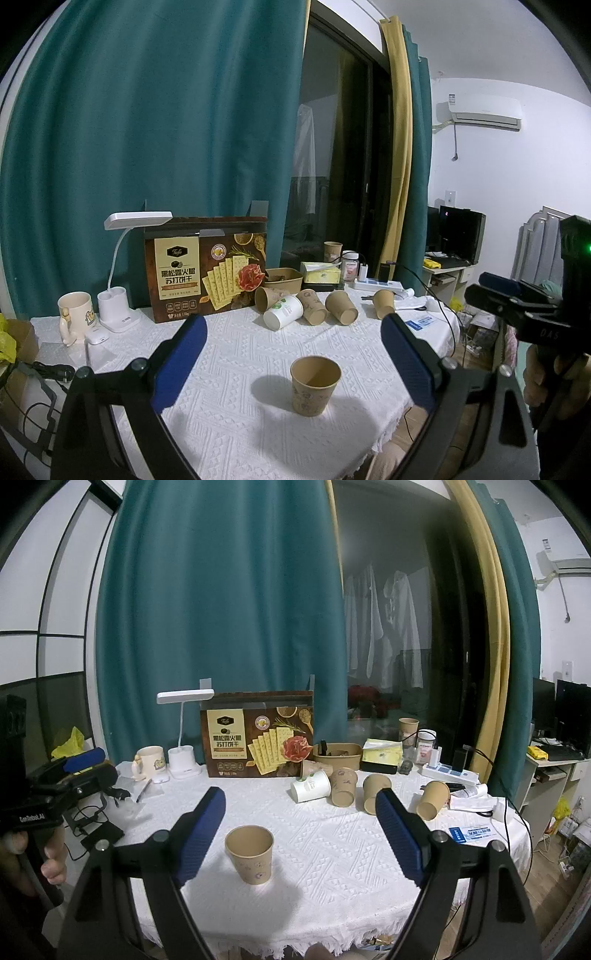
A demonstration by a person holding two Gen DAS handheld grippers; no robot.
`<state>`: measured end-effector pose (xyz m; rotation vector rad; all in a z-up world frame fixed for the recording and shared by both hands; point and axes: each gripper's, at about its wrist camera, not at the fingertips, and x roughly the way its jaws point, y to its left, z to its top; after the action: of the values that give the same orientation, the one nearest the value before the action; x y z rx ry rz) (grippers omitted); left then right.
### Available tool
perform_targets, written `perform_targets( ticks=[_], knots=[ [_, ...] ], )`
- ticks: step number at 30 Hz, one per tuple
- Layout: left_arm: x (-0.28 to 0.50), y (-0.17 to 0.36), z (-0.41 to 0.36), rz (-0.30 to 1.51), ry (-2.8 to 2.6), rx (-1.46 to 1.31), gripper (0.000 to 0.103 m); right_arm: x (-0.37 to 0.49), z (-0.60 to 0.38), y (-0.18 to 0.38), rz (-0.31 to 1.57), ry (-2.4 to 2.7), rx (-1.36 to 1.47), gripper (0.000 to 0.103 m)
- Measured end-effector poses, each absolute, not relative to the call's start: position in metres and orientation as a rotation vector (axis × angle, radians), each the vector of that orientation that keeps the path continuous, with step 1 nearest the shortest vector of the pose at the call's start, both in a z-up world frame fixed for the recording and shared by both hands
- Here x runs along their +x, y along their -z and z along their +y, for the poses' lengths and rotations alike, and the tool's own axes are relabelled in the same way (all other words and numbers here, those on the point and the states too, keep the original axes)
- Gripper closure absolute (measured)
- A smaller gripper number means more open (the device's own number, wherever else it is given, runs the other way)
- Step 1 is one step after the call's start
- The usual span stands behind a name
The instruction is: Flip cup upright
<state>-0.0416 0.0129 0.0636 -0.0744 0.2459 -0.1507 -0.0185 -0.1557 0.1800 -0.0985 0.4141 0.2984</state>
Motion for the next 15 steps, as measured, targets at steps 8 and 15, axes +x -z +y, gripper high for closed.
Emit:
perform_targets(
  ticks=[8,15],
  knots=[
    [-0.0415,-0.0636,0.0131,0.245,0.150,-0.074,0.008,-0.0181,-0.1535,-0.1794,0.416,-0.303,-0.100,0.021],
    [-0.0415,-0.0636,0.0133,0.245,0.151,-0.074,0.008,-0.0180,-0.1517,-0.1784,0.415,-0.306,-0.100,0.021]
  ],
)
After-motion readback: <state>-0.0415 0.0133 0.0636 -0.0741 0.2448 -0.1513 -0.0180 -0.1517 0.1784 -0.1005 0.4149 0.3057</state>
